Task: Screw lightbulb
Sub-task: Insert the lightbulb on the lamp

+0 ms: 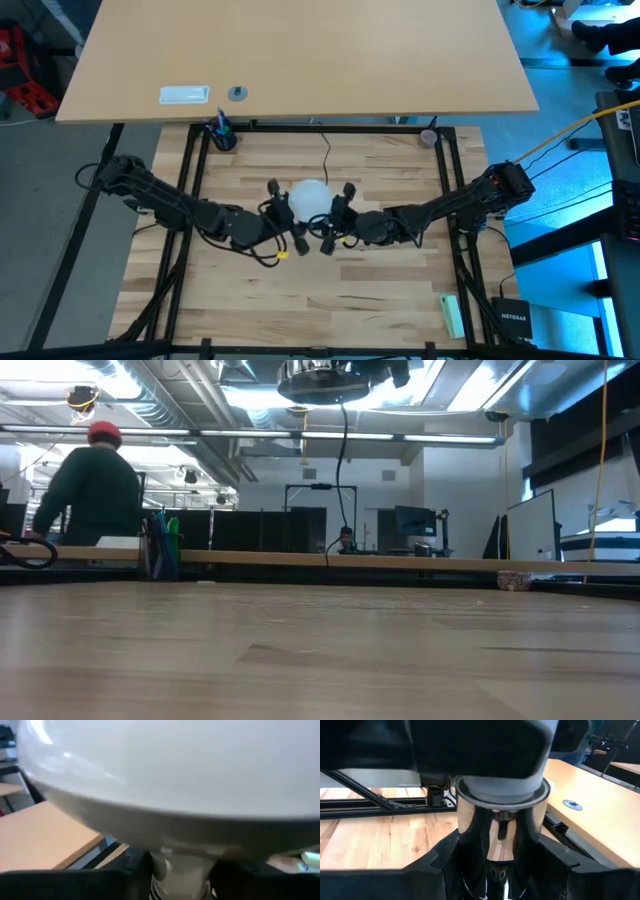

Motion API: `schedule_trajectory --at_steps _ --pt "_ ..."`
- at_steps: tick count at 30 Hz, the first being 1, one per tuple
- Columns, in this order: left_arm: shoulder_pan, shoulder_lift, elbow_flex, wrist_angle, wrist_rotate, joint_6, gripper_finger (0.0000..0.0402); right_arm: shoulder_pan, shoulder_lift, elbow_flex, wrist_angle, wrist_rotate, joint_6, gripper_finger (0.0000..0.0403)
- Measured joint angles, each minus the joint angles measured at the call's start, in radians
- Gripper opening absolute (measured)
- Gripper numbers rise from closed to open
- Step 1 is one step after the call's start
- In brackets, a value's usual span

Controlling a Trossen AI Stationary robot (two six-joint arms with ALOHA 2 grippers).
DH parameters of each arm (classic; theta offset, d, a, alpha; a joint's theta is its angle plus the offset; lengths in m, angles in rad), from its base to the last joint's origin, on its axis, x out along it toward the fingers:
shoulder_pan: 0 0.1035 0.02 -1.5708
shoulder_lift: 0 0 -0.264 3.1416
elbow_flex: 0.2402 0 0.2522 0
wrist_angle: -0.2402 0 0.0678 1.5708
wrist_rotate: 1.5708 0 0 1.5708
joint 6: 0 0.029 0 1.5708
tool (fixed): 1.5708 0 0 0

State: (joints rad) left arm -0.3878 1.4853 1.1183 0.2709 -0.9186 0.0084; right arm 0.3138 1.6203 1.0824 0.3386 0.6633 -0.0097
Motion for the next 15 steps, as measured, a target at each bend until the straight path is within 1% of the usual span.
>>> schedule_trajectory --at_steps 1,3,6,8,13,14,15 --pt "-0.005 0.0 0.0 0.0 0.005 0.018 0.0127 0.0 0.0 0.0 0.0 -0.002 -0.005 0.0179" --pt "-0.013 -0.002 0.0 -0.003 0.04 0.076 0.0128 0.001 0.0 0.0 0.001 -0.019 -0.027 0.0179" --pt "-0.017 -0.012 0.0 -0.043 0.16 0.114 0.0128 0.001 0.0 -0.001 0.005 -0.121 -0.071 0.0179" --pt "-0.012 -0.021 0.0 -0.086 0.289 0.11 0.0128 0.002 0.0 -0.002 0.005 -0.223 -0.099 0.0179" --pt "0.019 -0.027 0.004 -0.161 0.714 0.14 0.0128 0.001 0.005 -0.005 0.015 -0.606 -0.191 0.0179" --pt "0.028 -0.027 0.005 -0.163 0.796 0.16 0.0128 -0.001 0.005 -0.005 0.023 -0.663 -0.203 0.0179" --pt "0.036 -0.028 0.006 -0.161 0.865 0.178 0.0128 -0.001 0.005 -0.005 0.034 -0.699 -0.207 0.0179"
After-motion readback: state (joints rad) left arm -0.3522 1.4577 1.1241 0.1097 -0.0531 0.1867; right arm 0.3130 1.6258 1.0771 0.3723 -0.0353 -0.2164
